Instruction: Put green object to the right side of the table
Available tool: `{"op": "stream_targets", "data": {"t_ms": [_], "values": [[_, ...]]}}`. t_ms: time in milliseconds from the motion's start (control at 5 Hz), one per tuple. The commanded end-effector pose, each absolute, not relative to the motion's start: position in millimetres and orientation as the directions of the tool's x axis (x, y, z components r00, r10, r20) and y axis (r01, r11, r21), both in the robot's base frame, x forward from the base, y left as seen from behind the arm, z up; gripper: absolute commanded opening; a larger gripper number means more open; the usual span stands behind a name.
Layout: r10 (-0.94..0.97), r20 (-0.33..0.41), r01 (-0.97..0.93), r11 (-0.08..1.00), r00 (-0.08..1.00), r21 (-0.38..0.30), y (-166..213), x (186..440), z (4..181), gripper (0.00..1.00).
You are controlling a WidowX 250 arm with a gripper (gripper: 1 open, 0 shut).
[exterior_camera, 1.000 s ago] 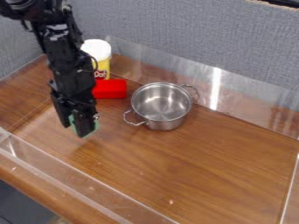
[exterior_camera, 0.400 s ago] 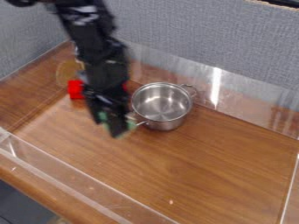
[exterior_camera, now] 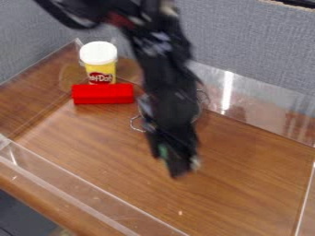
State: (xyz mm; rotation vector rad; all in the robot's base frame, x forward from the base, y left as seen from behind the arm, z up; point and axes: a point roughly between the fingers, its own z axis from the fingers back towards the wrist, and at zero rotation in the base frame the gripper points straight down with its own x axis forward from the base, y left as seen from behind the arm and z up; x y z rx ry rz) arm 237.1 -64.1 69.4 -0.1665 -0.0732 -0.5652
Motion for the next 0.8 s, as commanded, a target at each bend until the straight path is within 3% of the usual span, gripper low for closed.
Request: {"op": "stream_targets", "data": {"t_ms": [0,400,600], "values": [[-0.557,0.111,0.568,0.812,0.823,-0.134,-87,237,57.0,0.0],[-0.575,0.08,0.581,0.803,0.814,-0.132,-97,234,29.5,0.0],[-0.566,0.083,0.573,0.81,0.82,-0.124,-96,235,28.8,1.0]]}}
